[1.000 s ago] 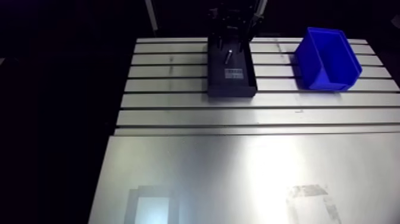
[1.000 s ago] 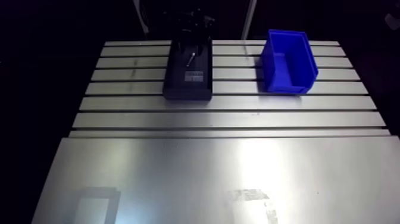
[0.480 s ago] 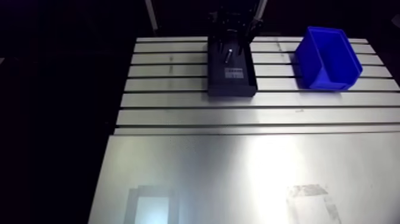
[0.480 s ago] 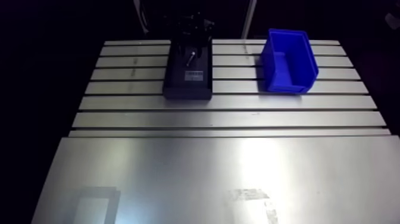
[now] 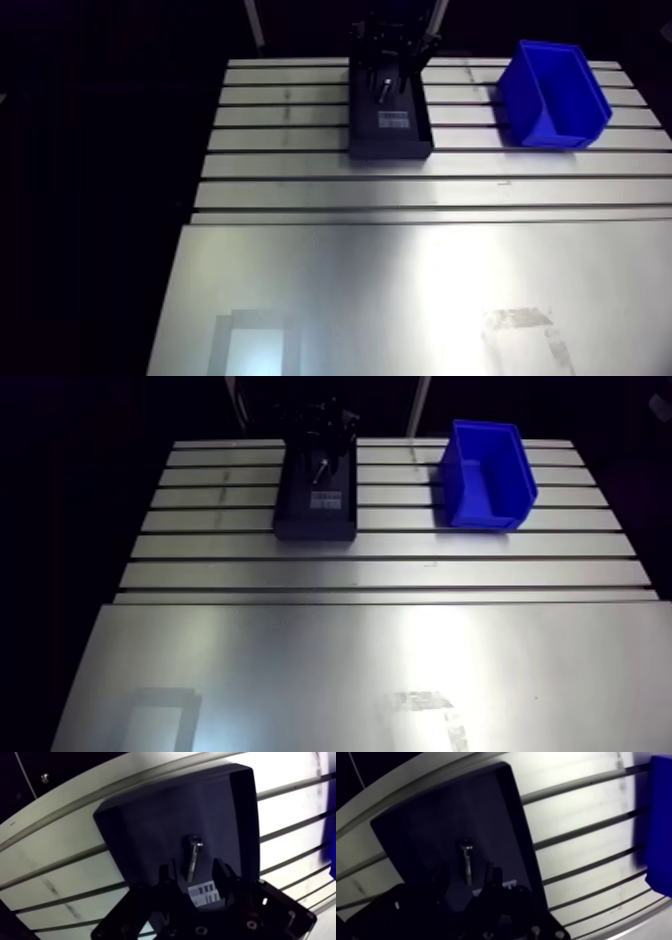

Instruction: Pick up the M10 bolt from the tray and put it into the blue bin.

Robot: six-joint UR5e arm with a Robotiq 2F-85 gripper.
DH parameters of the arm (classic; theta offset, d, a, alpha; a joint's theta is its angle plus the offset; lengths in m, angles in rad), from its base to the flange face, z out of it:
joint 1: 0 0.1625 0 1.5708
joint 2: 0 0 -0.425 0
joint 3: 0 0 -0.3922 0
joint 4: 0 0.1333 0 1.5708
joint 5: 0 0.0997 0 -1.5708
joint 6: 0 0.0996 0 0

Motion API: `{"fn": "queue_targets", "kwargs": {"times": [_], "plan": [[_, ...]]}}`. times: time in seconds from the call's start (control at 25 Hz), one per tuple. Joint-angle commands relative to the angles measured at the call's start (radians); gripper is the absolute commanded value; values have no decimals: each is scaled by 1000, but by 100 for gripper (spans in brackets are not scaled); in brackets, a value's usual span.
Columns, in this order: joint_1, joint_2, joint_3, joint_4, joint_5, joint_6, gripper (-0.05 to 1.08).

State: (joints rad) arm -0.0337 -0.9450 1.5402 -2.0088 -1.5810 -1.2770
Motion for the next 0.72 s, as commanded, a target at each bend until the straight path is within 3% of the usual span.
{"fn": "queue_targets", "kwargs": {"times": [0.04, 0.72], "plan": [[-2, 1, -1, 0, 0, 0, 57], [-2, 3, 2, -25, -3, -3, 65]]}}
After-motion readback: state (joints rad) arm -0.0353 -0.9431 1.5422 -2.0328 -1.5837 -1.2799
